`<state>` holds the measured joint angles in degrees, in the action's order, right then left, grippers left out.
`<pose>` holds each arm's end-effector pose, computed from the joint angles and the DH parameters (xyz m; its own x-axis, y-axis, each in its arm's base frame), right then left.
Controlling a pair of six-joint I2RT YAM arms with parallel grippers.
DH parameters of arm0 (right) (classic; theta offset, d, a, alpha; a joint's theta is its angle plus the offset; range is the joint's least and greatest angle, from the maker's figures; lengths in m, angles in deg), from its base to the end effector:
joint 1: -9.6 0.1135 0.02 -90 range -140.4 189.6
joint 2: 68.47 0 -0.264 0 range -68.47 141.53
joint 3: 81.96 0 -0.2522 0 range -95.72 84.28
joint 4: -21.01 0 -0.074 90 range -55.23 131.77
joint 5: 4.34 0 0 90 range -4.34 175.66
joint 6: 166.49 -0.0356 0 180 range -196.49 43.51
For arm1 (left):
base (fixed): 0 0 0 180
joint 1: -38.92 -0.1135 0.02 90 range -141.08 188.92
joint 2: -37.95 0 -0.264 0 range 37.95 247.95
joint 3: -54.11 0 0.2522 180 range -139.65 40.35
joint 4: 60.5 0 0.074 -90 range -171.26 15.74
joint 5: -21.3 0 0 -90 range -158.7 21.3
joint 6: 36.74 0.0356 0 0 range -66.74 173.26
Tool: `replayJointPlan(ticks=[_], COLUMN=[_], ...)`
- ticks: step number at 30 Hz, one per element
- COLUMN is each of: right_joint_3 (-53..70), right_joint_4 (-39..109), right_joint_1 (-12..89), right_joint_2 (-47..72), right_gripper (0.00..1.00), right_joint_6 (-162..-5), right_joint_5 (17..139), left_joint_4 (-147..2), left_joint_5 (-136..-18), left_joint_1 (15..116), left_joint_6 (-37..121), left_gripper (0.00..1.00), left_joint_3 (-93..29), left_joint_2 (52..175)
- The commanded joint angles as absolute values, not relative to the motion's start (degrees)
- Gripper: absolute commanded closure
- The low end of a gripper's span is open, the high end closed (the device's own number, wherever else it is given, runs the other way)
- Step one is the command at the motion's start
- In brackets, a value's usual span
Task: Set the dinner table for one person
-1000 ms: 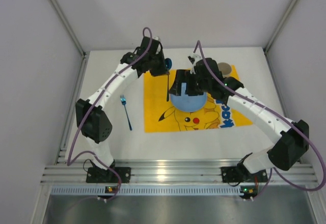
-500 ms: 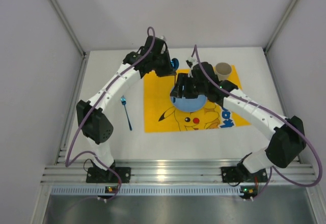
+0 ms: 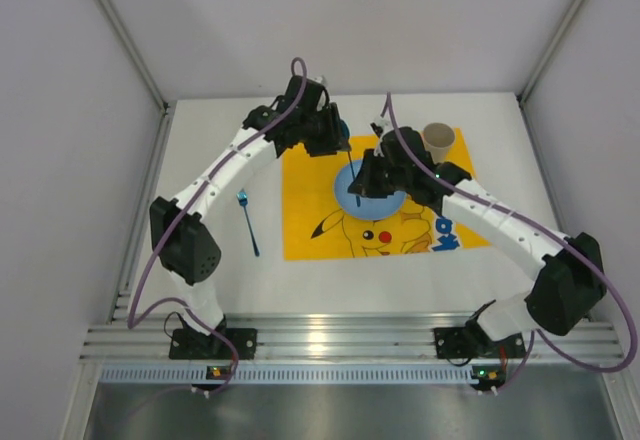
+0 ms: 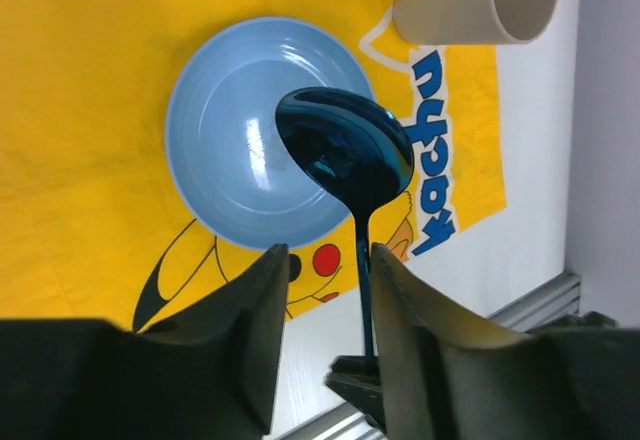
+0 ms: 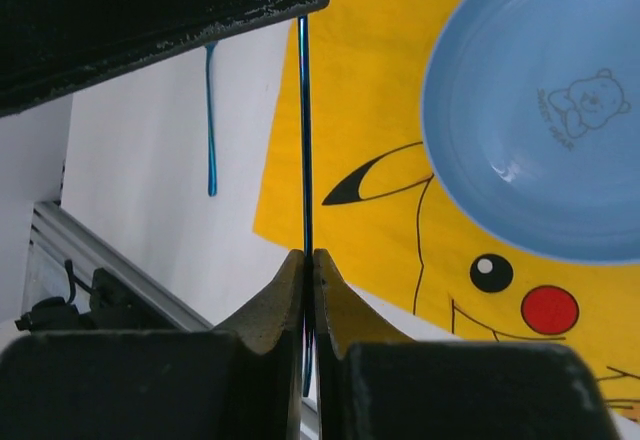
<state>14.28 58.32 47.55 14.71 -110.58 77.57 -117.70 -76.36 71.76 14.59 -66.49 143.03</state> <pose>0.2559 0.2059 0.3129 -0.7817 0.0941 -0.6166 -0.3136 0.7952 0.5189 0.3447 -0.2281 0.3632 -0.8243 -0.2050 -0.5277 0.1358 0.8333 -0.5359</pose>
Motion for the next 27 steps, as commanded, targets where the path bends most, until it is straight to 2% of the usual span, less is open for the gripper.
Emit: replayJointPlan(ticks=[1,5,6,8,16,27], right_joint_3=[17.47,27.38,28.89,32.75,38.04,41.91], right_joint_4=[59.02,62.0,62.8,64.55,66.85,60.79], right_joint_1=[44.51,38.26,35.73,33.51,27.71,19.09], right_joint_2=[6.87,-2.17,-3.42,-6.31,-7.13,-0.54], right_gripper=[1.0,1.0,1.0,1.0,1.0,1.0], right_joint_6=[-109.8,-108.84,-107.61,-106.55,-103.12,-102.24], right_joint_5=[79.95,79.69,79.86,79.6,82.67,80.57], left_joint_4=[-117.59,-120.05,-120.32,-120.23,-119.26,-120.93], left_joint_5=[-73.46,-69.23,-66.45,-65.28,-64.4,-61.15], left_joint_1=[71.97,71.09,70.31,69.34,63.72,62.3], left_joint_6=[17.57,19.51,20.21,20.48,20.22,21.97], left_gripper=[0.53,0.46,0.36,0.3,0.27,0.28], left_joint_3=[-62.94,-58.36,-55.82,-52.74,-39.29,-33.83], left_joint_2=[139.47,137.1,135.7,133.94,126.81,124.0])
